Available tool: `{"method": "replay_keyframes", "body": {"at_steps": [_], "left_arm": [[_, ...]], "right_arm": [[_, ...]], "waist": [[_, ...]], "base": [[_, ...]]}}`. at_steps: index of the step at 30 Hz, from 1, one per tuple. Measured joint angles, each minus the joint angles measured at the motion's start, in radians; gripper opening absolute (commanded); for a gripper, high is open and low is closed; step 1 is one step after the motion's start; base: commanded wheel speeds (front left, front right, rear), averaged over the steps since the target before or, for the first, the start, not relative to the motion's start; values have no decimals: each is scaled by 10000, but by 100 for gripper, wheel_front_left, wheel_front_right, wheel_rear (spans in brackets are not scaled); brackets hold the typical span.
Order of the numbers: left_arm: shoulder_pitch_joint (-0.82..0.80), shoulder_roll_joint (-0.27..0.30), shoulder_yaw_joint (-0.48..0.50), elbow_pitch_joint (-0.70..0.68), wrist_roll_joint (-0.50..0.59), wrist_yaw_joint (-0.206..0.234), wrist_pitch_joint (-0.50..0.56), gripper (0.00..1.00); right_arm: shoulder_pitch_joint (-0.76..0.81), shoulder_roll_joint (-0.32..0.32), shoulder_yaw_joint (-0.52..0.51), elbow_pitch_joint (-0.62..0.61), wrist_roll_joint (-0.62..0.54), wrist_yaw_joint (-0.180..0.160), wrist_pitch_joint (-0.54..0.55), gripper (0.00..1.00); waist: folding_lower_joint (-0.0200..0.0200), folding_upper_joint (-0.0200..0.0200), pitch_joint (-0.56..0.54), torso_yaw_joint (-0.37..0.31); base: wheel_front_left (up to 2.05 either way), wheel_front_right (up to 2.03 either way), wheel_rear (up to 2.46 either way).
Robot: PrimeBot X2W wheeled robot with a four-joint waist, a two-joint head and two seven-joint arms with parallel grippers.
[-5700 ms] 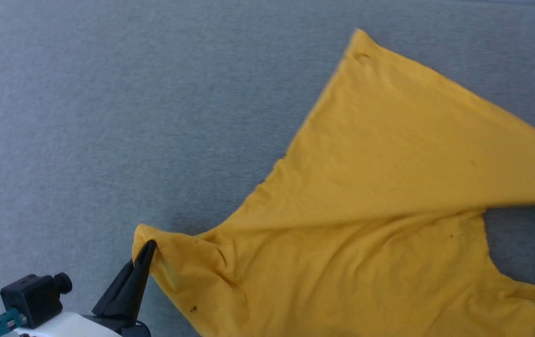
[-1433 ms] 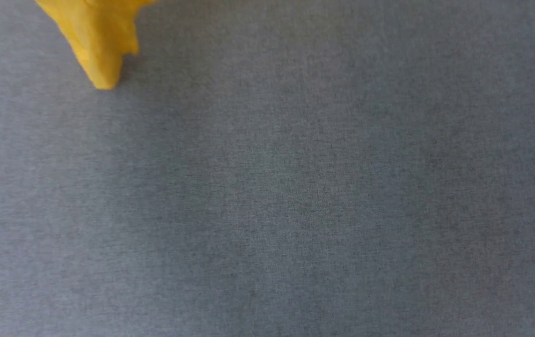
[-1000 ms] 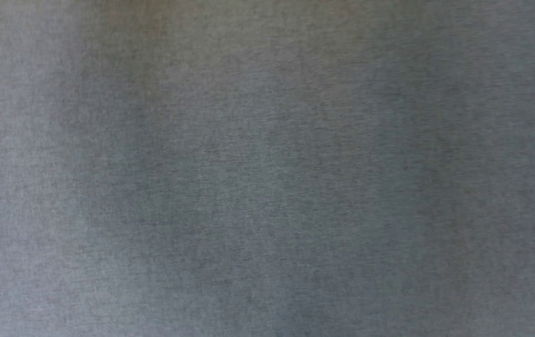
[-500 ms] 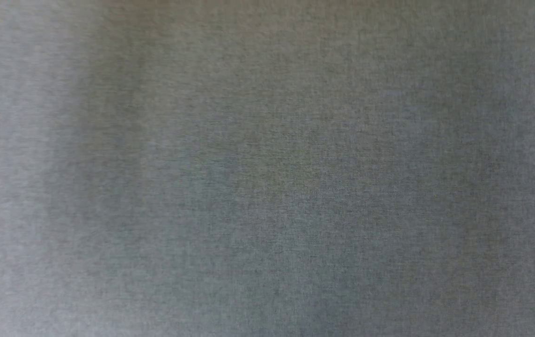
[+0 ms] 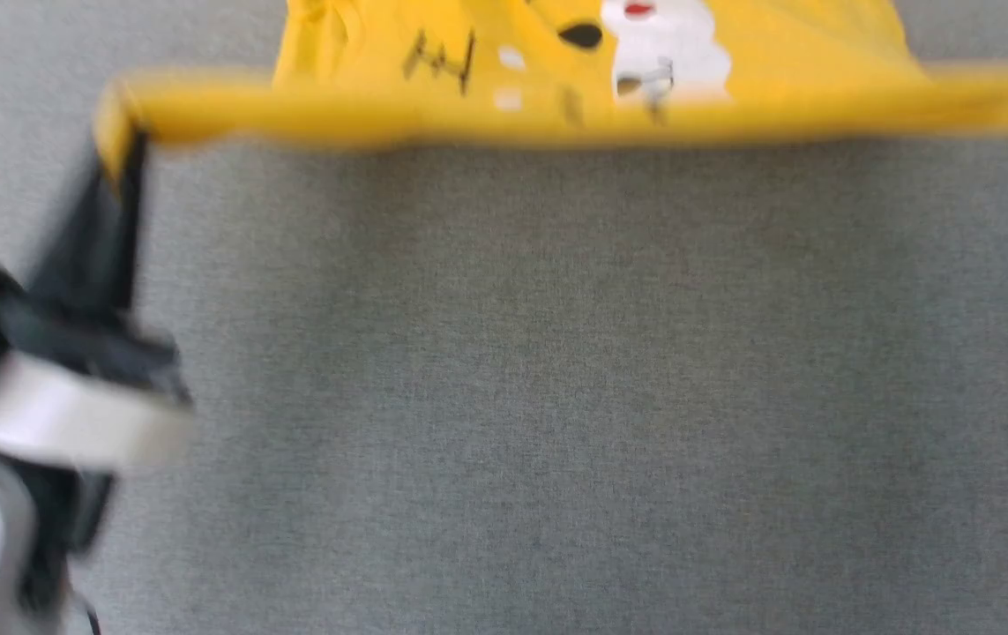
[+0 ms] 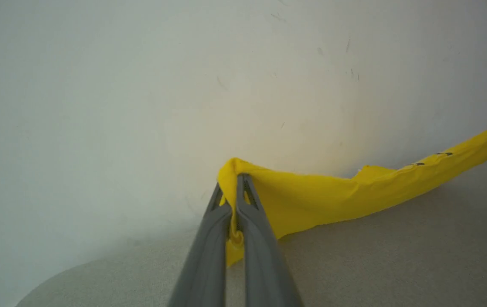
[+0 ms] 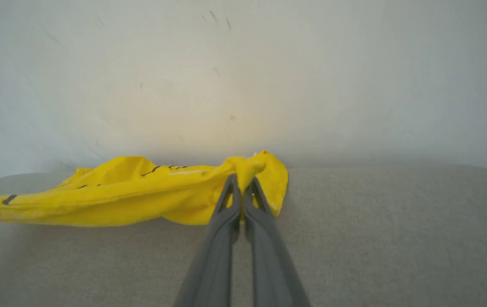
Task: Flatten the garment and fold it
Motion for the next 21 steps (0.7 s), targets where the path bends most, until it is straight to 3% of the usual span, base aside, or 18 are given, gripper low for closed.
{"method": "replay_keyframes", "body": {"at_steps": [6, 12, 21], "left_arm": [[2621, 111, -633, -282, -50, 255, 556, 0], [4023, 142, -1622, 73, -65, 276, 1484, 0], [5150, 416, -2650, 575, -1009, -31, 3634, 0]], "right_arm": [[2390, 382, -286, -422, 324, 0, 454, 0], [4164, 169, -249, -242, 437, 0, 803, 0], [6063, -821, 756, 495, 980, 0, 1381, 0]], "waist": [[1, 0, -708, 69], [2, 0, -1285, 173], [2, 0, -1964, 266]], "base": [[0, 0, 0], [0, 0, 0], [0, 0, 0]]}}
